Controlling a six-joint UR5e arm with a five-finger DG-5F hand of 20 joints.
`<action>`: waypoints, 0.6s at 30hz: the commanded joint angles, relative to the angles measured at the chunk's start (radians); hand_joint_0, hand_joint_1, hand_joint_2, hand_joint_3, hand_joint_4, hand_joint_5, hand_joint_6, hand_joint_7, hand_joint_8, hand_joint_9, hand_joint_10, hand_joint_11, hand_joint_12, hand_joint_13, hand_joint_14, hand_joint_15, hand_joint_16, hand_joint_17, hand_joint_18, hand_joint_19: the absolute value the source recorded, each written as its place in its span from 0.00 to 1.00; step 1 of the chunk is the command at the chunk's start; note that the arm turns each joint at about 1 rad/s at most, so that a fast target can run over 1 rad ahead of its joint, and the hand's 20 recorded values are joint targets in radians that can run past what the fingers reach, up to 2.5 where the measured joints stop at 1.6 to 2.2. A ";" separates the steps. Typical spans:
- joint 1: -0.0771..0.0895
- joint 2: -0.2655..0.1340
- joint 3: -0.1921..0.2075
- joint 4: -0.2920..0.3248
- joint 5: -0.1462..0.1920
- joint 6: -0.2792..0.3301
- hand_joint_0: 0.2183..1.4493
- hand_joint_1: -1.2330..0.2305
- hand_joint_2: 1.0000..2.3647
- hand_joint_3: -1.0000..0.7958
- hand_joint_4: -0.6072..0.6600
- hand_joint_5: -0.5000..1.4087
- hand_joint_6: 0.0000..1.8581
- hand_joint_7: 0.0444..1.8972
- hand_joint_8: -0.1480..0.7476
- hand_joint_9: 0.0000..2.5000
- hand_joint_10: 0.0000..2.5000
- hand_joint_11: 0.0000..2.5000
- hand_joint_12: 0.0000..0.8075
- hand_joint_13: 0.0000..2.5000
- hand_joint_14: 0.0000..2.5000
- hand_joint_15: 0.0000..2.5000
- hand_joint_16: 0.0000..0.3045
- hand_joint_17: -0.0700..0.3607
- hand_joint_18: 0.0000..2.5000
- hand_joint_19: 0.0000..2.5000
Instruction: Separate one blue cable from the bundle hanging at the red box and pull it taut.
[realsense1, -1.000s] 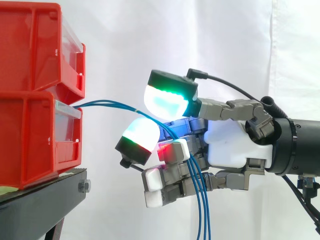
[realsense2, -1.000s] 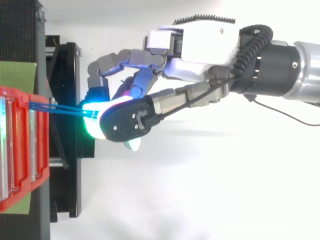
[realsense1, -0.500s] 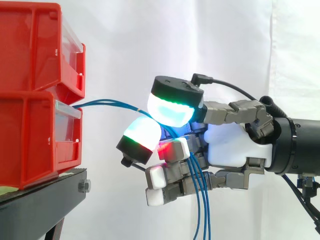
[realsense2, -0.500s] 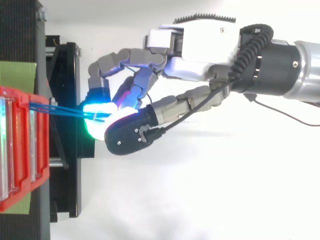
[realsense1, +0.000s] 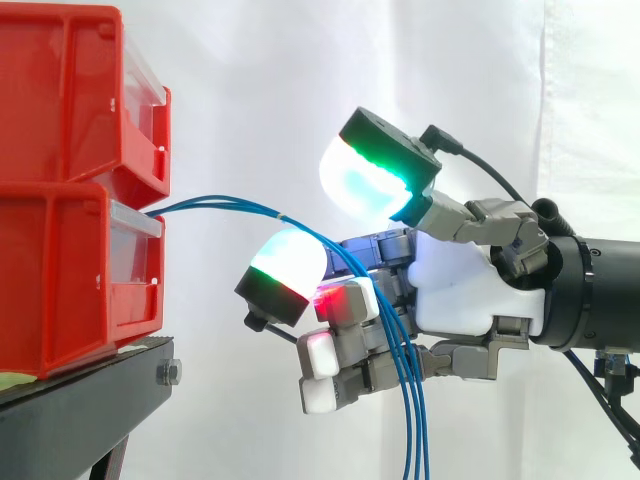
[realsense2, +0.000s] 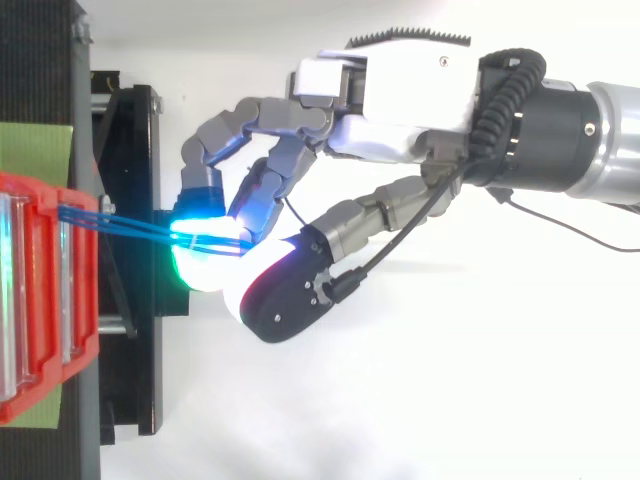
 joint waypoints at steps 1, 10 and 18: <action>-0.001 0.000 0.000 0.000 0.000 0.000 0.24 0.45 0.00 0.28 0.62 0.18 0.41 0.54 0.54 0.46 0.01 0.37 0.42 0.40 0.01 0.22 0.13 0.37 0.29 0.22; 0.000 0.000 0.000 0.000 0.002 0.000 0.32 0.49 0.01 0.37 0.59 0.18 0.41 0.59 0.55 0.46 0.01 0.37 0.42 0.40 0.01 0.23 0.13 0.36 0.29 0.23; -0.011 0.000 0.000 0.005 0.003 -0.003 0.31 0.40 0.02 0.44 0.61 0.17 0.42 0.58 0.54 0.43 0.01 0.38 0.43 0.39 0.01 0.23 0.13 0.37 0.29 0.24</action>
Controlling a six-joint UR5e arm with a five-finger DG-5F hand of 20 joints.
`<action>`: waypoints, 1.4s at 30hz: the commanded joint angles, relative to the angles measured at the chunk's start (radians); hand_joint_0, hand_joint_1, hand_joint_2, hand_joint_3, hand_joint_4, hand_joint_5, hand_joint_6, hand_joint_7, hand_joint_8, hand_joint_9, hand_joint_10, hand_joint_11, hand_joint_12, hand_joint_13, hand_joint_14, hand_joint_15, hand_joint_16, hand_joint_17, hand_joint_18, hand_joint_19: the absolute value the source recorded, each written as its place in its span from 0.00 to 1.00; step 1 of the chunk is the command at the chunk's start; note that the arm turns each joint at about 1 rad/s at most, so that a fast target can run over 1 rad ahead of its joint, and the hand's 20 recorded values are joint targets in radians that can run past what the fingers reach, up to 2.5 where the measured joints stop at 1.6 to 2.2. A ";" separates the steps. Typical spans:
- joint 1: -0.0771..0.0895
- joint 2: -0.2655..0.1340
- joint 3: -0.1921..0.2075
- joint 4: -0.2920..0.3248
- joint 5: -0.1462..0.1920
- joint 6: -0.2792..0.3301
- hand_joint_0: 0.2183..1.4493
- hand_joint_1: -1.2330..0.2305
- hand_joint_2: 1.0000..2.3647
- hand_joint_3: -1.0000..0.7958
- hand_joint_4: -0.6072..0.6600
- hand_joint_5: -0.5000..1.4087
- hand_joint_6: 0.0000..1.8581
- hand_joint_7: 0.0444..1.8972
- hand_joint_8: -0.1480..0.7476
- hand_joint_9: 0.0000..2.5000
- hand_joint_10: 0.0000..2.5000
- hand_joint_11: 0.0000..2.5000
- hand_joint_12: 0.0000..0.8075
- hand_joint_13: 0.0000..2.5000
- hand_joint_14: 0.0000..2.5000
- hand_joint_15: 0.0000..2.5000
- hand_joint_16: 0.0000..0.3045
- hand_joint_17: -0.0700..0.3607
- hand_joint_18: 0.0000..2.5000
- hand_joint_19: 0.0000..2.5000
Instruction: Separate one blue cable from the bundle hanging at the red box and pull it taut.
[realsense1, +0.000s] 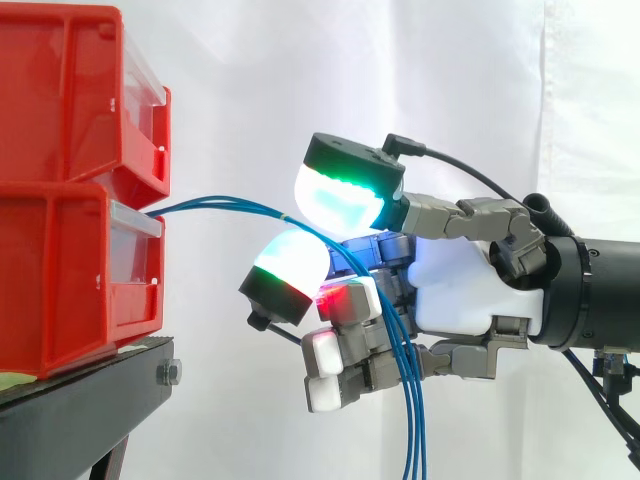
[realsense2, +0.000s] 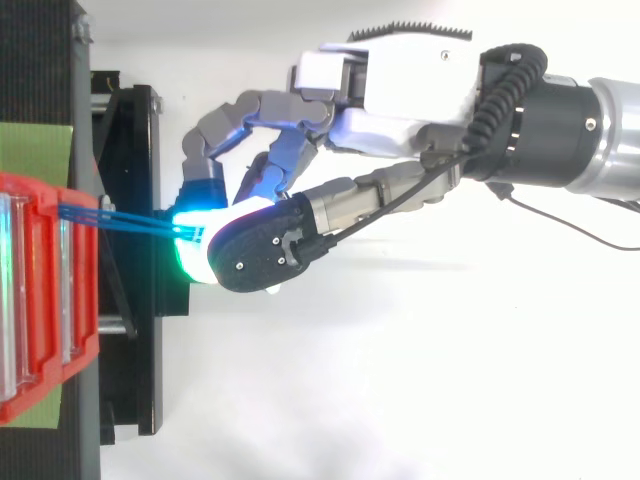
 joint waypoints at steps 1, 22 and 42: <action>-0.013 0.000 -0.002 0.005 0.002 -0.003 0.30 0.39 0.02 0.44 0.61 0.17 0.41 0.58 0.54 0.43 0.01 0.38 0.43 0.38 0.01 0.23 0.13 0.37 0.29 0.24; -0.023 0.000 -0.002 0.011 0.002 -0.017 0.29 0.43 0.00 0.28 0.61 0.16 0.46 0.57 0.54 0.43 0.01 0.39 0.42 0.38 0.01 0.23 0.13 0.37 0.29 0.24; -0.023 0.000 -0.002 0.016 0.002 -0.017 0.37 0.31 0.02 0.45 0.53 0.15 0.51 0.69 0.54 0.43 0.01 0.43 0.41 0.39 0.01 0.23 0.13 0.37 0.31 0.23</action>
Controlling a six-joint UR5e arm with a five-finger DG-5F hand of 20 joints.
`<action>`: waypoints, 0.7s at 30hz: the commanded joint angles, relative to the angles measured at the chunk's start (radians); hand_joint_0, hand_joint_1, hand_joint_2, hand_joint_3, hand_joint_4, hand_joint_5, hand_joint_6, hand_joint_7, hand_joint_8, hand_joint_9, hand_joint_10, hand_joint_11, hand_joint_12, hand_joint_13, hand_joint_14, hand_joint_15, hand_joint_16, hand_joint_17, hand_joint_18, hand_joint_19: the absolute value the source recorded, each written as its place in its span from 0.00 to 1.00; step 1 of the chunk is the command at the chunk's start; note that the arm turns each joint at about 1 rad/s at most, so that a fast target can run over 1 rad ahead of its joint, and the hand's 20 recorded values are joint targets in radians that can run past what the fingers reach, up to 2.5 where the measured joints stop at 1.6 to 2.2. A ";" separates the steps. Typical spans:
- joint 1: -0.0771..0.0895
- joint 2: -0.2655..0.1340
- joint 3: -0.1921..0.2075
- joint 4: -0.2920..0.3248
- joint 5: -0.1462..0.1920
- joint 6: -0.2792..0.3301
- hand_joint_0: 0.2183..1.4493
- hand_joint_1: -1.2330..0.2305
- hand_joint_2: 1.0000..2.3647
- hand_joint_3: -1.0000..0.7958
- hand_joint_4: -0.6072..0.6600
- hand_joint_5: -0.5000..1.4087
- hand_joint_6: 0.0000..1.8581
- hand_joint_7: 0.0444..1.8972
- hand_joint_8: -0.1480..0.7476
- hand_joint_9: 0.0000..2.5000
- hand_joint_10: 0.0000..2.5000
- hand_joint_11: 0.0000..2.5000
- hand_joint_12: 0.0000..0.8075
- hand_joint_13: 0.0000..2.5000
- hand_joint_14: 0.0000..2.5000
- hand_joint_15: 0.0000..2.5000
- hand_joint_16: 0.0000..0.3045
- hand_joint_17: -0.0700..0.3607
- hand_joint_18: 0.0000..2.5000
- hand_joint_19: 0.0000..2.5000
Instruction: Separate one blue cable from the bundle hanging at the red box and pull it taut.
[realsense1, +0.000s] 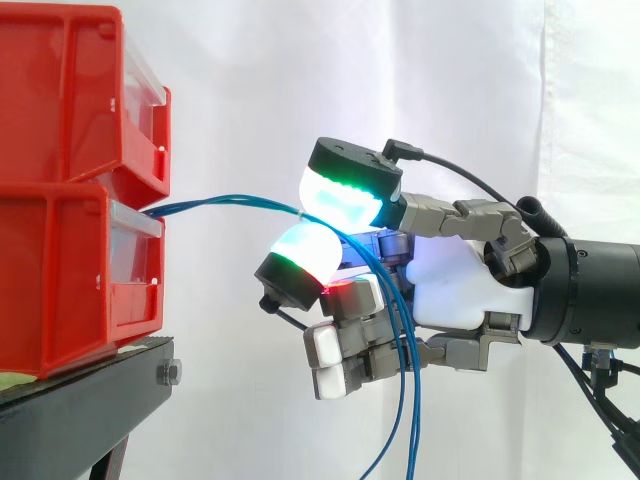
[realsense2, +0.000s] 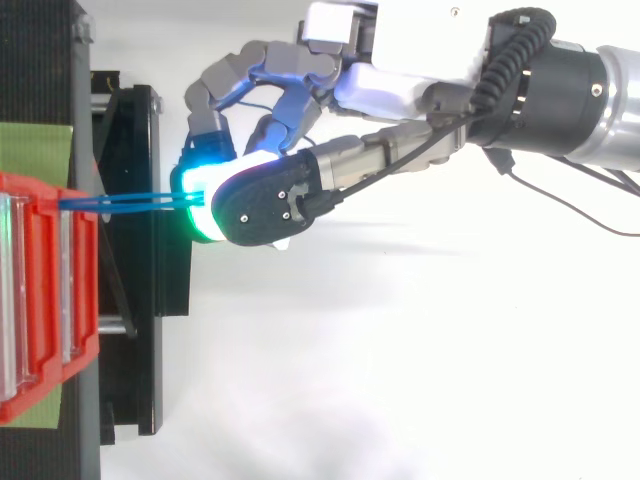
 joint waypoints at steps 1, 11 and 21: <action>0.000 -0.001 0.000 0.000 -0.001 -0.001 0.38 0.31 0.02 0.44 0.53 0.15 0.51 0.69 0.54 0.43 0.01 0.43 0.42 0.39 0.01 0.23 0.13 0.37 0.31 0.23; 0.000 0.000 0.000 0.000 0.001 -0.001 0.42 0.30 0.00 0.28 0.53 0.15 0.50 0.64 0.51 0.41 0.01 0.42 0.39 0.38 0.01 0.23 0.13 0.37 0.30 0.22; 0.003 0.000 -0.002 -0.002 0.001 -0.001 0.38 0.25 0.00 0.28 0.55 0.16 0.49 0.66 0.51 0.44 0.01 0.43 0.39 0.38 0.01 0.23 0.13 0.36 0.30 0.22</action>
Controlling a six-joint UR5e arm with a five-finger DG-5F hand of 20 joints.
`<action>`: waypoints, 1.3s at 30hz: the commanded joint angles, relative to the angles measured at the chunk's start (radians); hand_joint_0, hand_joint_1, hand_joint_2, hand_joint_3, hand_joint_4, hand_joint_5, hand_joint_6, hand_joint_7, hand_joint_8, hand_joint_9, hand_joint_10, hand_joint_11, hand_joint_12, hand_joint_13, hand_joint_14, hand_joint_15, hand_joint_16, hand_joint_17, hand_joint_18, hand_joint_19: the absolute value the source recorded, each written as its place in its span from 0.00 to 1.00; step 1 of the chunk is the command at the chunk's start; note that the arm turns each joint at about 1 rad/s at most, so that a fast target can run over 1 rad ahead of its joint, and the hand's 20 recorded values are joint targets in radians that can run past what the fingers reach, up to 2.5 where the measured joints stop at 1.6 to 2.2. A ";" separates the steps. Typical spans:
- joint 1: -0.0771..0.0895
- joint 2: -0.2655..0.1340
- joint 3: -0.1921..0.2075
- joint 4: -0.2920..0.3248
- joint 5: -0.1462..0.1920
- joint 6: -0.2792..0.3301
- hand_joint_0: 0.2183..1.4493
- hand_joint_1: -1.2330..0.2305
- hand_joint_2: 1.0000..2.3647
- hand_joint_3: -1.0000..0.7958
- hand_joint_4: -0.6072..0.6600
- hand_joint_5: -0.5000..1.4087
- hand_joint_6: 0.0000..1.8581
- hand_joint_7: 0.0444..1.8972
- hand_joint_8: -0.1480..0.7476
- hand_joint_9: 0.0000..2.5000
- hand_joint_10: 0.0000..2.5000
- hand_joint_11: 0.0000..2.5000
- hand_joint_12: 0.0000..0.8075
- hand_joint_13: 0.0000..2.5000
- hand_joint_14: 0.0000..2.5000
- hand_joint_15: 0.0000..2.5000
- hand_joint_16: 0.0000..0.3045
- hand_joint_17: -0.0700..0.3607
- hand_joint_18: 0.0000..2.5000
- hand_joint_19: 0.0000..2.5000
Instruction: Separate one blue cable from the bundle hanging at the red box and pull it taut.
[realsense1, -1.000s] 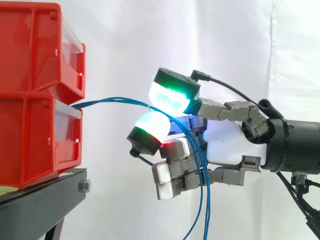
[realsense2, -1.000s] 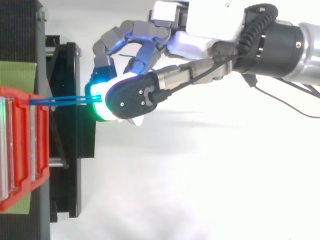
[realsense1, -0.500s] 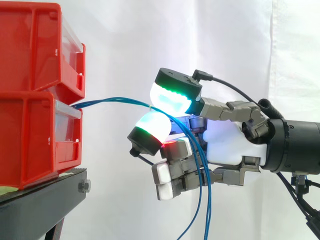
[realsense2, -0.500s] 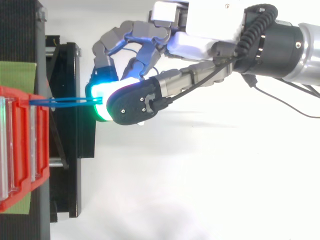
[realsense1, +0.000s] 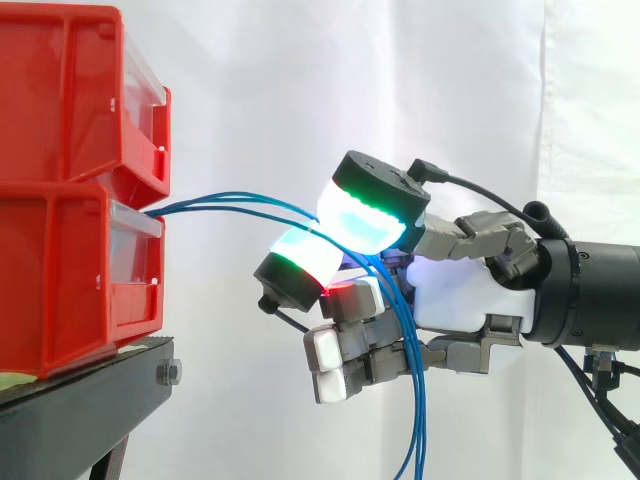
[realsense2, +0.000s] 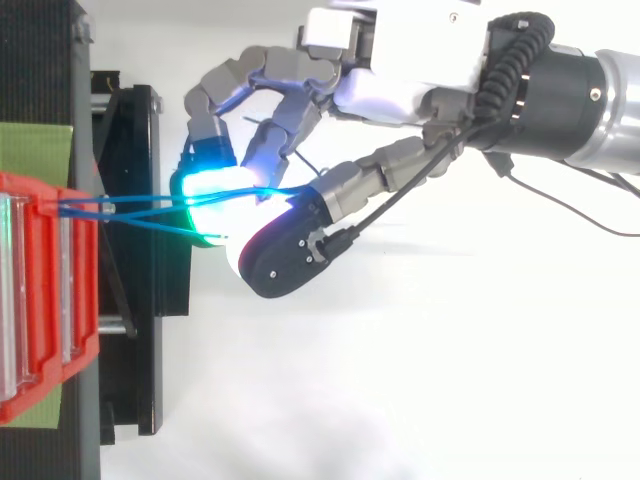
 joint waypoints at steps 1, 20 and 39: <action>0.000 0.000 0.000 0.000 0.000 0.000 0.38 0.25 0.00 0.28 0.56 0.16 0.49 0.65 0.51 0.44 0.01 0.42 0.39 0.38 0.01 0.23 0.13 0.36 0.30 0.22; 0.000 0.000 -0.002 0.001 0.000 0.000 0.32 0.49 0.00 0.28 0.58 0.17 0.47 0.65 0.54 0.46 0.01 0.41 0.42 0.40 0.01 0.24 0.13 0.37 0.32 0.25; 0.000 0.000 -0.002 0.001 0.000 0.002 0.34 0.33 0.00 0.28 0.60 0.16 0.49 0.65 0.52 0.43 0.01 0.41 0.41 0.38 0.01 0.23 0.13 0.37 0.30 0.24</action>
